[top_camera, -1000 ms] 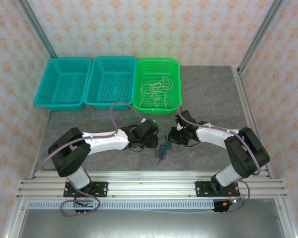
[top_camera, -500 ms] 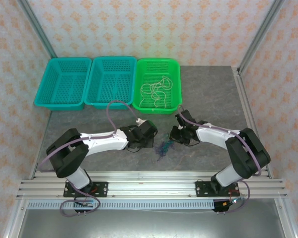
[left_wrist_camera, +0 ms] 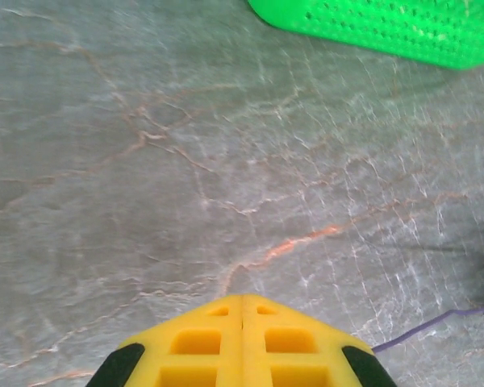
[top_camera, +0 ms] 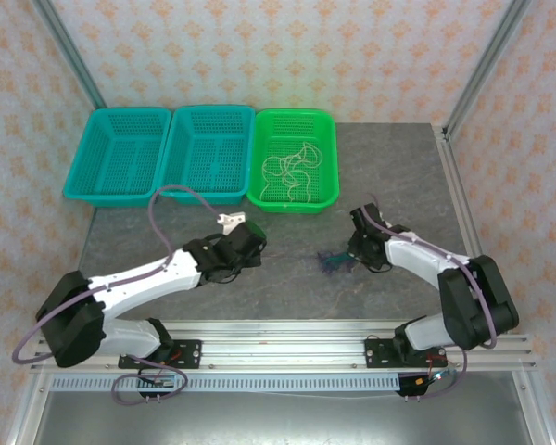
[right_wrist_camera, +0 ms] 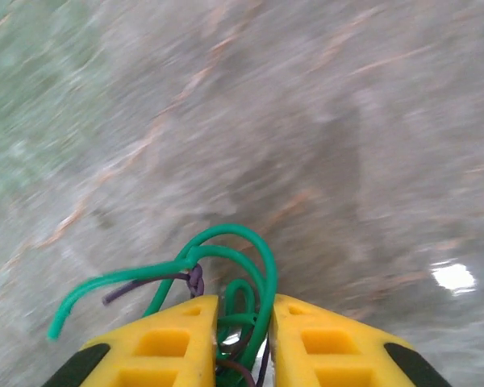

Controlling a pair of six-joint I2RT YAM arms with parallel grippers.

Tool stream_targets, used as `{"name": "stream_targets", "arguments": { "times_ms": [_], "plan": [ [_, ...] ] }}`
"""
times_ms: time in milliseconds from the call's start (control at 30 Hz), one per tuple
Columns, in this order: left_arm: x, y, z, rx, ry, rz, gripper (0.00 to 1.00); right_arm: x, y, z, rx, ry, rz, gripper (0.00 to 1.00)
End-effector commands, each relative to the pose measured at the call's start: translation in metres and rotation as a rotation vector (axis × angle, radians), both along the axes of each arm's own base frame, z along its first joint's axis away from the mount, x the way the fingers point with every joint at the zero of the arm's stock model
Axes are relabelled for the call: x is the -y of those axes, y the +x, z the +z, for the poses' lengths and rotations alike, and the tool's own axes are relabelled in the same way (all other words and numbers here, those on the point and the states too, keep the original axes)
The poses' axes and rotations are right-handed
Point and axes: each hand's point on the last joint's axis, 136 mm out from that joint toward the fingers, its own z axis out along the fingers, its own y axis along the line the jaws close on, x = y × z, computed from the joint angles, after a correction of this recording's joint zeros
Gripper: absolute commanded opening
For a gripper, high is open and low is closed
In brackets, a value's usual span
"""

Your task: Untangle the cables

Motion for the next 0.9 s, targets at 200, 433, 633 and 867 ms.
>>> {"name": "stream_targets", "arguments": {
  "times_ms": [200, 433, 633, 867],
  "plan": [
    [-0.081, -0.014, 0.007, 0.023, 0.074, 0.176, 0.0, 0.087, -0.021, 0.012, 0.02, -0.13, -0.277, 0.15],
    [-0.127, -0.03, 0.018, 0.059, 0.081, 0.259, 0.0, 0.121, -0.02, 0.036, 0.081, -0.249, -0.313, 0.16],
    [-0.139, -0.035, 0.016, 0.046, 0.109, 0.229, 0.0, 0.107, -0.01, 0.036, 0.112, -0.151, -0.28, 0.13],
    [-0.108, -0.03, -0.013, -0.085, 0.077, 0.097, 0.0, 0.02, 0.016, 0.051, 0.192, 0.207, 0.041, 0.26]
  ]
}}
